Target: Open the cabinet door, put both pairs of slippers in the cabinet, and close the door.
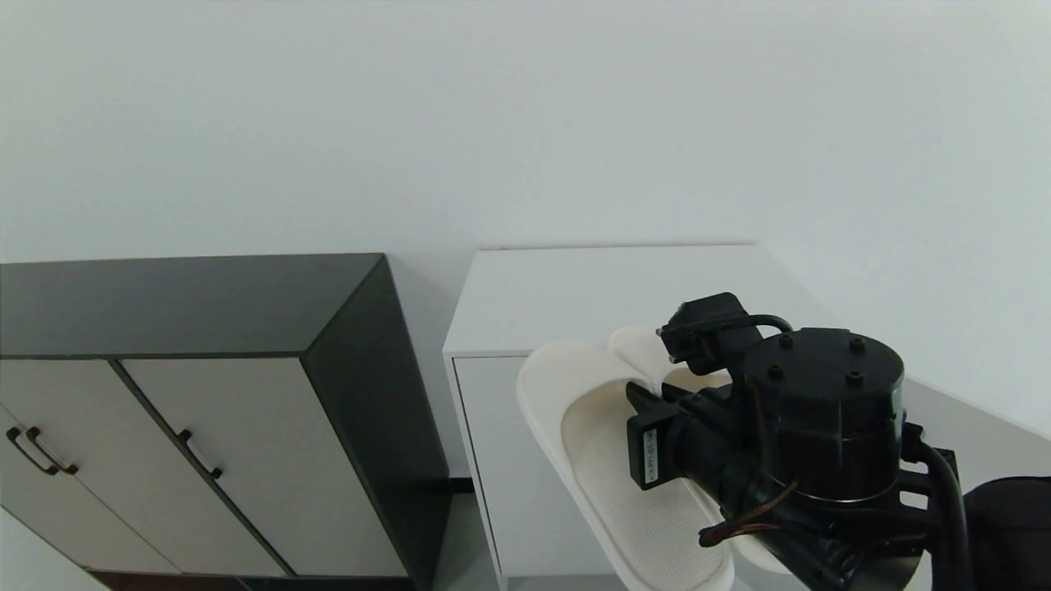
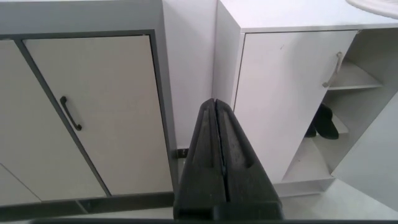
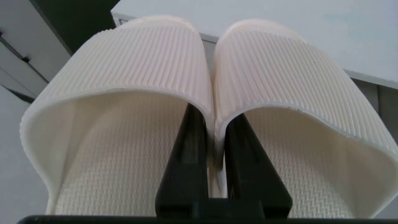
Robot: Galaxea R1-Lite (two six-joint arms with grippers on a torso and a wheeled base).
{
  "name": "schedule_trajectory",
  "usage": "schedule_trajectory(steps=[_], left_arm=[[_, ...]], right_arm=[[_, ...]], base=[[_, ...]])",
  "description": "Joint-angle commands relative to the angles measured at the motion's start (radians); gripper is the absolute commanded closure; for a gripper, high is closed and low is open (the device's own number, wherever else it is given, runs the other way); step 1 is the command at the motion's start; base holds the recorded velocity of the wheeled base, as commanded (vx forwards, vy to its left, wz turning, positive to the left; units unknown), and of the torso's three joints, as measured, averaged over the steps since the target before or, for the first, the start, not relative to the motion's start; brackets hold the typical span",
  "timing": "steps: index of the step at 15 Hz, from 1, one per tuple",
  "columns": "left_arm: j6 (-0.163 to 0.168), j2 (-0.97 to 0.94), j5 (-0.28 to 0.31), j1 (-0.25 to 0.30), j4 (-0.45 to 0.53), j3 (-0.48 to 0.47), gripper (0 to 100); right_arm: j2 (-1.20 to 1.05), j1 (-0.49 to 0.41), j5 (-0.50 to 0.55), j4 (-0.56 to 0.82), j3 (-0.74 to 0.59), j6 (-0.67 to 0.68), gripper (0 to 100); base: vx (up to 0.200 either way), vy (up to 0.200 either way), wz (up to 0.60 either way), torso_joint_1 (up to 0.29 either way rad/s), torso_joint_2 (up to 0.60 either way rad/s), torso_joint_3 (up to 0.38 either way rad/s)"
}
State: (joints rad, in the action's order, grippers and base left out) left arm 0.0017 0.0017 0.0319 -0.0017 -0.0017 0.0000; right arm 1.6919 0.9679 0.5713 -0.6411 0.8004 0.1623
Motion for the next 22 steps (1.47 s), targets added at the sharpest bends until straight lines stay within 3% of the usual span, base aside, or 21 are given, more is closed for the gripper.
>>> schedule_trajectory(steps=[1, 8, 22], left_arm=[[0.0, 0.0, 0.0, 0.0, 0.0, 0.0, 100], [0.001, 0.0, 0.0, 0.0, 0.0, 0.0, 100], [0.001, 0.0, 0.0, 0.0, 0.0, 0.0, 100]], right_arm=[[0.006, -0.001, 0.001, 0.0, -0.001, 0.0, 100], [0.006, -0.001, 0.001, 0.0, -0.004, 0.0, 100], [0.003, 0.0, 0.002, 0.0, -0.013, -0.001, 100]], base=[[0.0, 0.0, 0.0, 0.0, 0.0, 0.0], [0.0, 0.0, 0.0, 0.0, 0.0, 0.0], [0.0, -0.186, 0.0, 0.004, 0.0, 0.001]])
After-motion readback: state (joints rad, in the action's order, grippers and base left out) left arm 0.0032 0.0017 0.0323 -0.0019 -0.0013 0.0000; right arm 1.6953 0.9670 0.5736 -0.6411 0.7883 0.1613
